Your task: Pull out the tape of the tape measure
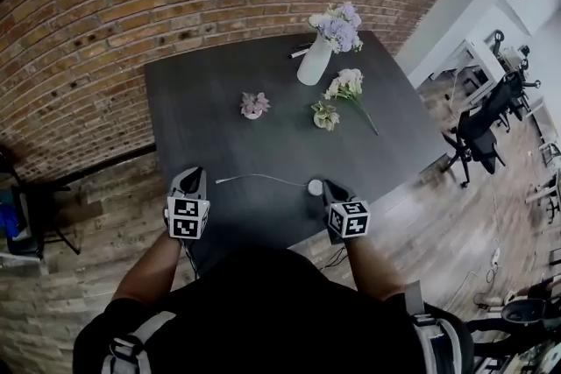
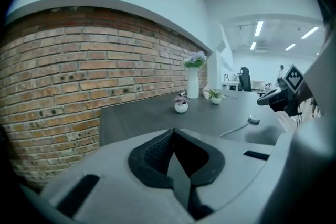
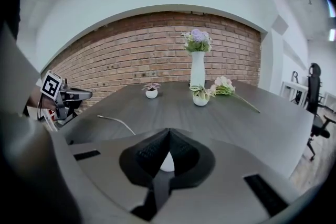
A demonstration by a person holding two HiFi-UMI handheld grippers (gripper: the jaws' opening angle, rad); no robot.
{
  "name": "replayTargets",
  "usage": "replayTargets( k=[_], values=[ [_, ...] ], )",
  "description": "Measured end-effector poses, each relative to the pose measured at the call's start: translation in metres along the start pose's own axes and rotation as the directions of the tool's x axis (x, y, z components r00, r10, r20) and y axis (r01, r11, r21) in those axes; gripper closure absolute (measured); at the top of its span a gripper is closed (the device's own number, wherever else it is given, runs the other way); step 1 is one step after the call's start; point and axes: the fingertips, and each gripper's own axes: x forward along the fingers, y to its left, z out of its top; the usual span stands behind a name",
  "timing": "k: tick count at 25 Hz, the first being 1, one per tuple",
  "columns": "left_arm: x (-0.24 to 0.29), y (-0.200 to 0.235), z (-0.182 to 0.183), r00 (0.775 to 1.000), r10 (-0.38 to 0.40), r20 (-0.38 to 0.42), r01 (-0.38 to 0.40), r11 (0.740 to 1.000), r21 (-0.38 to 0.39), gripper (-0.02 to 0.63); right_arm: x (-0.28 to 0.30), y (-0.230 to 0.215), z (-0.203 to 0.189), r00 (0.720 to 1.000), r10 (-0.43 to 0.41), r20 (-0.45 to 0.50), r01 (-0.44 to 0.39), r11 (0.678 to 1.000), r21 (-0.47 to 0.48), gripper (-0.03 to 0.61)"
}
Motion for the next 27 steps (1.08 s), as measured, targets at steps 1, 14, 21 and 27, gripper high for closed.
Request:
replayTargets(
  k=[1, 14, 21, 27],
  values=[
    [0.0, -0.003, 0.002, 1.0, -0.018, 0.017, 0.018, 1.0, -0.018, 0.604, -0.001, 0.0, 0.002, 1.0, -0.007, -0.003, 0.007, 1.0, -0.005, 0.583],
    [0.003, -0.014, 0.018, 0.994, -0.09, 0.063, 0.093, 0.994, -0.048, 0.605, -0.007, 0.001, 0.011, 0.999, 0.019, 0.037, -0.021, 0.998, 0.062, 0.583],
    [0.002, -0.016, 0.022, 0.992, -0.104, 0.077, 0.108, 0.993, -0.054, 0.606, -0.008, -0.002, 0.011, 0.999, 0.021, 0.041, -0.023, 0.998, 0.064, 0.583],
    [-0.006, -0.016, 0.019, 0.993, -0.097, 0.061, 0.101, 0.993, -0.064, 0.605, -0.016, -0.01, 0.009, 0.999, 0.017, 0.031, -0.019, 0.997, 0.071, 0.583]
  ],
)
